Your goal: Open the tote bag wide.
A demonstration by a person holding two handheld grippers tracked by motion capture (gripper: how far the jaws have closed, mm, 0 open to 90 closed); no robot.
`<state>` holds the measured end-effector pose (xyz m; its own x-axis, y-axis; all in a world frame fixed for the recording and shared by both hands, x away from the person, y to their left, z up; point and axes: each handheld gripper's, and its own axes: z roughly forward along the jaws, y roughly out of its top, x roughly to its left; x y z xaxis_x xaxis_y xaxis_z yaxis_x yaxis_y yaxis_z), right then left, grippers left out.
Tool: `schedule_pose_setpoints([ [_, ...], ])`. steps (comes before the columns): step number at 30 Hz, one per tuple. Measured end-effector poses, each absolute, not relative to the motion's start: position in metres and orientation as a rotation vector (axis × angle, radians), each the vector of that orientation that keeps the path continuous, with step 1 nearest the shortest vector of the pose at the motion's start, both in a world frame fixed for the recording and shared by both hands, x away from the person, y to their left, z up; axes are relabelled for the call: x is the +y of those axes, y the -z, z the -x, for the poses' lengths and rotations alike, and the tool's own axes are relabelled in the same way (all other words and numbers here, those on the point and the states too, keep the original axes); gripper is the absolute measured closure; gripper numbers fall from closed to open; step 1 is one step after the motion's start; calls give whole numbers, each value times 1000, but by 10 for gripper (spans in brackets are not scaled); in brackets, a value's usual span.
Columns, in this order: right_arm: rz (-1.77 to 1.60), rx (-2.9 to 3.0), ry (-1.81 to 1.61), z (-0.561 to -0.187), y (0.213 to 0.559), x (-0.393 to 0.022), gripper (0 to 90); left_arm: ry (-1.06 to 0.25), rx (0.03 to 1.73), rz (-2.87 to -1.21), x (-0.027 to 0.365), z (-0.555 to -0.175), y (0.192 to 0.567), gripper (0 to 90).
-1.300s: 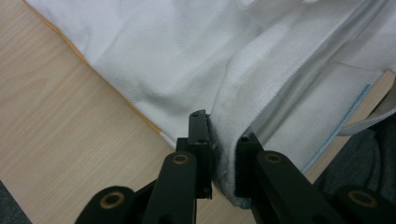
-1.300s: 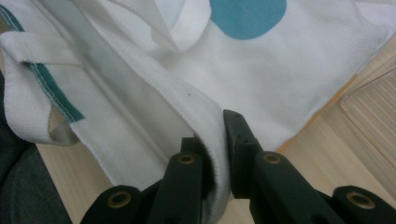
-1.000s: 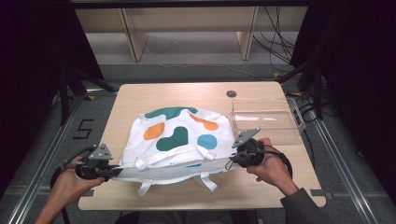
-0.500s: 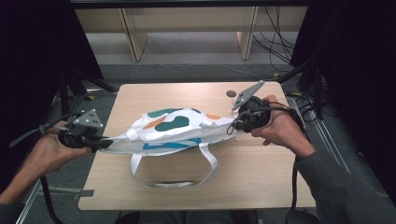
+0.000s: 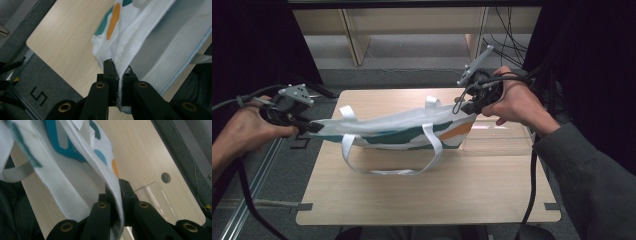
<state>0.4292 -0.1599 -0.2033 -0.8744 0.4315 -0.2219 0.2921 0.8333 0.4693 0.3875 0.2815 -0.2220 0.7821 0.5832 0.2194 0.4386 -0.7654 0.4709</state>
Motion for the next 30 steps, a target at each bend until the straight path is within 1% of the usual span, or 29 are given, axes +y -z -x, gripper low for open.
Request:
schedule_pose_setpoints([
  [1,-607,2690,-627,-427,197,-161,874,-494,795,-2541,281,-387,218,859],
  [2,-618,2684,-627,-427,193,-162,874,-485,782,-2550,282,-388,214,859],
  [3,-563,2670,-622,-429,189,-162,875,-503,787,-2536,281,-388,210,859],
  [4,-552,2663,-618,-429,185,-163,875,-514,770,-2569,281,-388,204,859],
  [5,-547,2661,-617,-428,181,-162,875,-530,776,-2566,280,-389,201,860],
  [6,-577,2666,-615,-426,180,-162,875,-528,787,-2544,279,-390,201,860],
  [7,-569,2670,-612,-426,179,-162,876,-528,781,-2555,280,-391,200,861],
  [8,-590,2672,-610,-425,179,-161,876,-532,791,-2542,279,-391,202,860],
  [9,-585,2679,-606,-425,180,-161,876,-524,770,-2572,280,-392,202,861],
  [10,-431,2671,-612,-432,181,-163,876,-527,761,-2572,280,-392,203,860],
  [11,-564,2690,-603,-426,182,-162,876,-530,777,-2538,279,-391,206,860],
  [12,-556,2691,-606,-427,185,-163,876,-522,765,-2550,280,-392,207,860],
  [13,-561,2693,-614,-428,187,-164,876,-527,788,-2511,280,-393,211,860],
  [15,-614,2686,-613,-427,191,-164,876,-529,791,-2508,280,-395,213,859],
  [17,-597,2681,-622,-429,191,-164,876,-549,803,-2498,281,-399,213,859],
  [18,-602,2681,-630,-430,190,-163,876,-546,795,-2529,281,-402,210,859],
  [19,-566,2677,-628,-433,189,-163,876,-536,811,-2525,281,-405,209,859],
  [21,-612,2682,-621,-434,190,-161,876,-543,827,-2520,283,-410,209,858],
  [22,-577,2687,-635,-437,191,-161,876,-554,843,-2503,283,-412,212,858],
  [23,-619,2682,-631,-437,194,-159,876,-557,848,-2502,283,-414,215,858],
  [26,-631,2683,-602,-443,204,-157,875,-546,854,-2551,280,-420,229,857],
  [30,-603,2727,-572,-449,226,-158,874,-465,826,-2619,276,-418,252,855],
])
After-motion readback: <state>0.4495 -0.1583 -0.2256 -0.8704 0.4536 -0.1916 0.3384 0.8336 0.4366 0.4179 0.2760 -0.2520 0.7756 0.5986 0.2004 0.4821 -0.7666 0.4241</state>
